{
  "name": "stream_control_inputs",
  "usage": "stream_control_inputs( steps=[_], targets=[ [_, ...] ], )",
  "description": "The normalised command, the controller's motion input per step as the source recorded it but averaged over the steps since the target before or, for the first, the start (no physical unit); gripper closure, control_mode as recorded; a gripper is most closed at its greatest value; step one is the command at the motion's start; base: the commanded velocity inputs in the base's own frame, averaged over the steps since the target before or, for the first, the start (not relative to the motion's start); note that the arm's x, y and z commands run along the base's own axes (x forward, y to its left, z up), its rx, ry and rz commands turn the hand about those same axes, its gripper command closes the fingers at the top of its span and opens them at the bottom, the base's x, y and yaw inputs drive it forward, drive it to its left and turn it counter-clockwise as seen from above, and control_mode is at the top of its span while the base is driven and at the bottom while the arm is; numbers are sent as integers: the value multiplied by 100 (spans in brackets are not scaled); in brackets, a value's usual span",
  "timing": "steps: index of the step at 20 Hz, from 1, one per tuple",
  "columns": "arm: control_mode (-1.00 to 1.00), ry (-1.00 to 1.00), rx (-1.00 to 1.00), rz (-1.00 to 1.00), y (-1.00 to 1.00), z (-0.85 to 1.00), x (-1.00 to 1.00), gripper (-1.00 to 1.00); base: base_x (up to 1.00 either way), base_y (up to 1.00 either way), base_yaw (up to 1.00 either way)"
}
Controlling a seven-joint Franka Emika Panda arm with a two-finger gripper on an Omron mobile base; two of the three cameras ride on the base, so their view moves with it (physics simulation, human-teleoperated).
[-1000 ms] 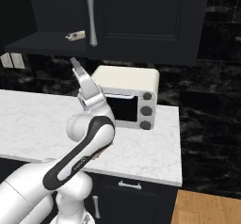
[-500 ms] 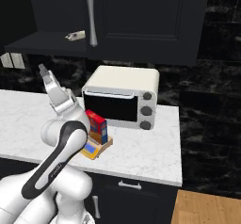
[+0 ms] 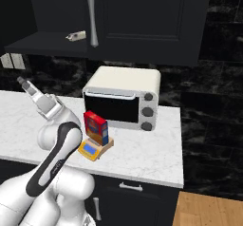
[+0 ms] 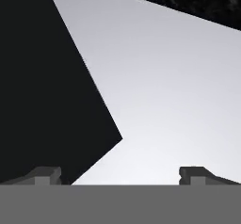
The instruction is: Pick the boxed food and place it on the digital scale for weighing, and close the cabinet.
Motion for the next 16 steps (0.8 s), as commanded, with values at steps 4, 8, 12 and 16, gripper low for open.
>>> stream_control_inputs(
  steps=[4,8,12,16],
  targets=[
    [-100,-9,4,0,100,-43,-83,-100,0,0,0],
    [-100,-39,0,-2,100,-22,-92,-100,0,0,0],
    [-100,-44,0,-38,84,-67,-100,-100,0,0,0],
    [-100,-19,0,-61,84,-75,-100,-100,0,0,0]
  ],
)
